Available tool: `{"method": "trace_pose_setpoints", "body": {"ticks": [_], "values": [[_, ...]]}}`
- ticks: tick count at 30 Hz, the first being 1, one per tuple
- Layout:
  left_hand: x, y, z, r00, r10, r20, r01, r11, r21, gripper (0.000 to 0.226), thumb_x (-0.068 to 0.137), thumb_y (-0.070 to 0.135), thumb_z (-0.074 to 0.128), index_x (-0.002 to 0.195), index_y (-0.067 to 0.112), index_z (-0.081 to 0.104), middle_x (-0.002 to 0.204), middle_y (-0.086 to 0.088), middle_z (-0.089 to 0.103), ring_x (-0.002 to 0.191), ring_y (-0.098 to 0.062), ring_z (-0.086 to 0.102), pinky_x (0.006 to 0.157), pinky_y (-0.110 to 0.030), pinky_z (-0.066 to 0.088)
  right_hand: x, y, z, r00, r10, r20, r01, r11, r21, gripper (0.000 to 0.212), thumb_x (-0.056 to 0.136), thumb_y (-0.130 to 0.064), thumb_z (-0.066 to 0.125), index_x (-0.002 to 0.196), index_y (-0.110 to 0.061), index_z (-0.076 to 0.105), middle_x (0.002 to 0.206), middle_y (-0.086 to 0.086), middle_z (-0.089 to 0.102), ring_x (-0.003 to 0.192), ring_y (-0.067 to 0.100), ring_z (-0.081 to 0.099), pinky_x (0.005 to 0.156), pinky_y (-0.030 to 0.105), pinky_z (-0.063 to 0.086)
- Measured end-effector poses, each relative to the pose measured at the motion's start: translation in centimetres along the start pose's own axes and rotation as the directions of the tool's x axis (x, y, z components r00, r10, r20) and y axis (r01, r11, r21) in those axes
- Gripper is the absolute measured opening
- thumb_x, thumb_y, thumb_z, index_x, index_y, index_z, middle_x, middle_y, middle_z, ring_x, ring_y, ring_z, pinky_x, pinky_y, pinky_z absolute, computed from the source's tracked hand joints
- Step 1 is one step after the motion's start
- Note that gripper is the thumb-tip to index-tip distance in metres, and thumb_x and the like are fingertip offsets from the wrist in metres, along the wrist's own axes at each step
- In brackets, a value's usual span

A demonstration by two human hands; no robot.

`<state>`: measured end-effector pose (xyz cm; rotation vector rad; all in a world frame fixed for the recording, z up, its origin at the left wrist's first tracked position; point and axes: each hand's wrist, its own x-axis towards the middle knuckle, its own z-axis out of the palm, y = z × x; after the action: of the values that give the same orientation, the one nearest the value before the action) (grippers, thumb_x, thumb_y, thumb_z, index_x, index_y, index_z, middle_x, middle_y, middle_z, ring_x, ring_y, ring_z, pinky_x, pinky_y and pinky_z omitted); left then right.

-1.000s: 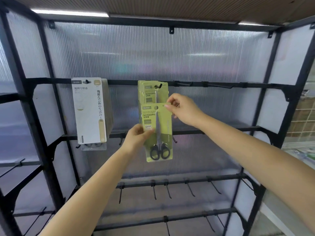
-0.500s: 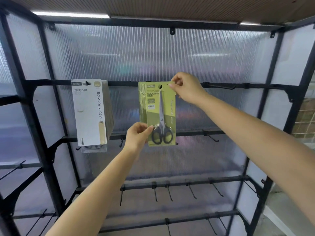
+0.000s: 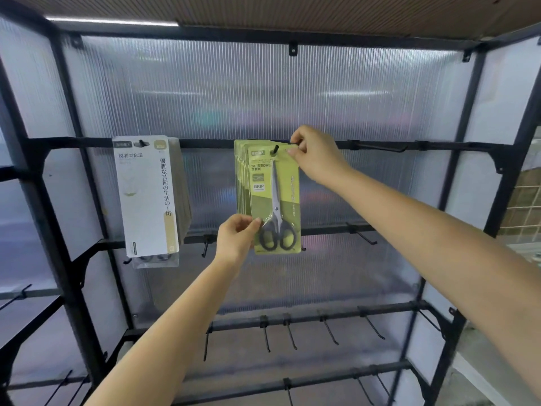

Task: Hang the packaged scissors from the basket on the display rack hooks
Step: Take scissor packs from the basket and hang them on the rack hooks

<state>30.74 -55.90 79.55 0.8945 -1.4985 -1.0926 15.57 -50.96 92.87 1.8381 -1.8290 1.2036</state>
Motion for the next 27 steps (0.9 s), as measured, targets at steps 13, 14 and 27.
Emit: {"method": "trace_pose_setpoints", "body": {"ticks": [13,14,27], "values": [[2.2,-0.5,0.7,0.988,0.032,-0.15,-0.003,0.982,0.191,0.017,0.09,0.026,0.061,0.086,0.01,0.058,0.074,0.003,0.057,0.076,-0.018,0.057,0.065,-0.024,0.043,-2.1,0.8,2.9,0.984,-0.112,0.139,0.164,0.872,-0.462,0.06,0.099,-0.025,0.042,0.149,-0.005,0.014,0.157,0.012,0.014,0.143,0.026,0.018,0.11,0.04,0.031],[2.1,-0.3,0.7,0.987,0.034,-0.157,0.001,0.975,0.222,0.017,0.09,0.026,0.061,0.087,0.011,0.056,0.077,0.001,0.057,0.079,-0.021,0.059,0.067,-0.027,0.043,-2.3,0.9,2.9,0.983,-0.106,0.149,0.164,0.869,-0.466,0.061,0.099,-0.025,0.042,0.149,-0.005,0.012,0.157,0.012,0.01,0.144,0.026,0.016,0.11,0.04,0.03],[-3.4,3.1,4.7,0.722,0.685,0.095,-0.482,0.401,0.779,0.017,0.069,0.006,0.059,0.083,-0.003,0.059,0.087,-0.023,0.06,0.073,-0.04,0.057,0.058,-0.04,0.045,-9.5,2.0,-2.5,0.986,-0.106,0.127,0.158,0.836,-0.525,0.056,0.097,-0.023,0.042,0.146,-0.002,0.024,0.151,0.014,0.027,0.138,0.028,0.028,0.11,0.035,0.022]]}}
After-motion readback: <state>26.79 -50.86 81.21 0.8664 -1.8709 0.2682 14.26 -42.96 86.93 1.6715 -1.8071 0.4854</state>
